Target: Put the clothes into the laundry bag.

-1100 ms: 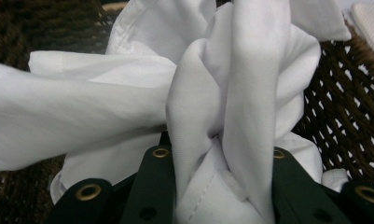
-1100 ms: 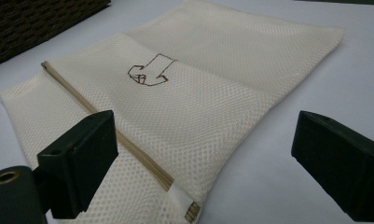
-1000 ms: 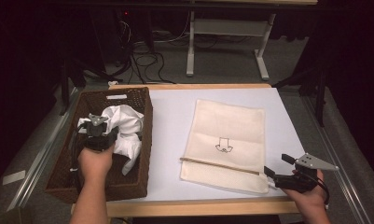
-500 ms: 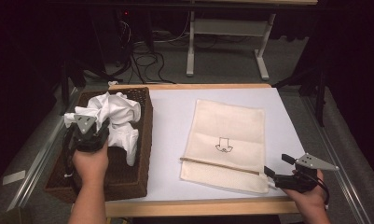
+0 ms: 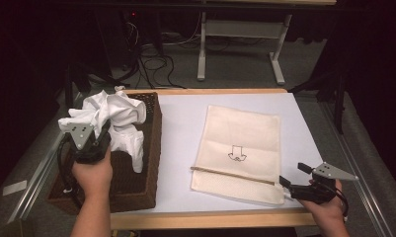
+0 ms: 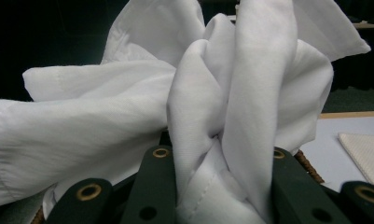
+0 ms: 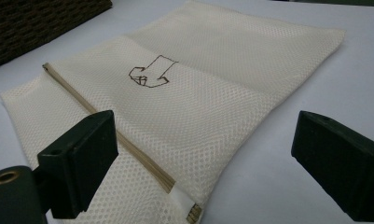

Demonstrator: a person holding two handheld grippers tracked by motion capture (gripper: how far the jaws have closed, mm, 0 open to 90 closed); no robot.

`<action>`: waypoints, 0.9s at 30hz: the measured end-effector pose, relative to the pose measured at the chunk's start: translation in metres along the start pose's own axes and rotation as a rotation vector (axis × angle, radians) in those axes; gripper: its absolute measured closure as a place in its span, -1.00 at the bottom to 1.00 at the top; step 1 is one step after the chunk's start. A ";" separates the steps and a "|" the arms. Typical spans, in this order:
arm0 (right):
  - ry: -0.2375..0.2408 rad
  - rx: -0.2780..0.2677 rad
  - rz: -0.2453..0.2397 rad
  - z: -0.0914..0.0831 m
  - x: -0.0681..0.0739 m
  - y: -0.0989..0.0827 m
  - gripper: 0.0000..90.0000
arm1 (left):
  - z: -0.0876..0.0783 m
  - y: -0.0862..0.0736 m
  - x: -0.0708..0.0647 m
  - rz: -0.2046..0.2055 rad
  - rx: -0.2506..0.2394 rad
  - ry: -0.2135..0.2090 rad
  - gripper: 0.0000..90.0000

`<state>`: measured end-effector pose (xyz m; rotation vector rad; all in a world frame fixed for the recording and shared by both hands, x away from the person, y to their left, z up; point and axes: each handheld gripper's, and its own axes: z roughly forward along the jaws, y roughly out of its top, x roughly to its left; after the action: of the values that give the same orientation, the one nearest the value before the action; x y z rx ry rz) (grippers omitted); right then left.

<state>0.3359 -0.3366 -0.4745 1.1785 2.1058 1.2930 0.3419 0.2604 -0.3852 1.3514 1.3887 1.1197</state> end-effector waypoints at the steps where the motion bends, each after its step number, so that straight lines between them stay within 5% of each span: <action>1: -0.001 0.001 0.000 0.000 0.000 0.000 -0.83 | -0.001 0.002 0.000 -0.001 -0.008 0.003 0.70; 7: -0.003 -0.007 -0.002 -0.001 -0.001 0.000 -0.83 | -0.010 0.011 -0.002 -0.032 -0.072 0.019 0.70; 27: 0.002 -0.008 0.004 -0.001 0.000 -0.001 -0.83 | -0.018 0.036 -0.029 -0.021 -0.139 -0.016 0.70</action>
<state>0.3350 -0.3375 -0.4747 1.1788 2.0995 1.3033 0.3328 0.2307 -0.3458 1.2409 1.2862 1.1670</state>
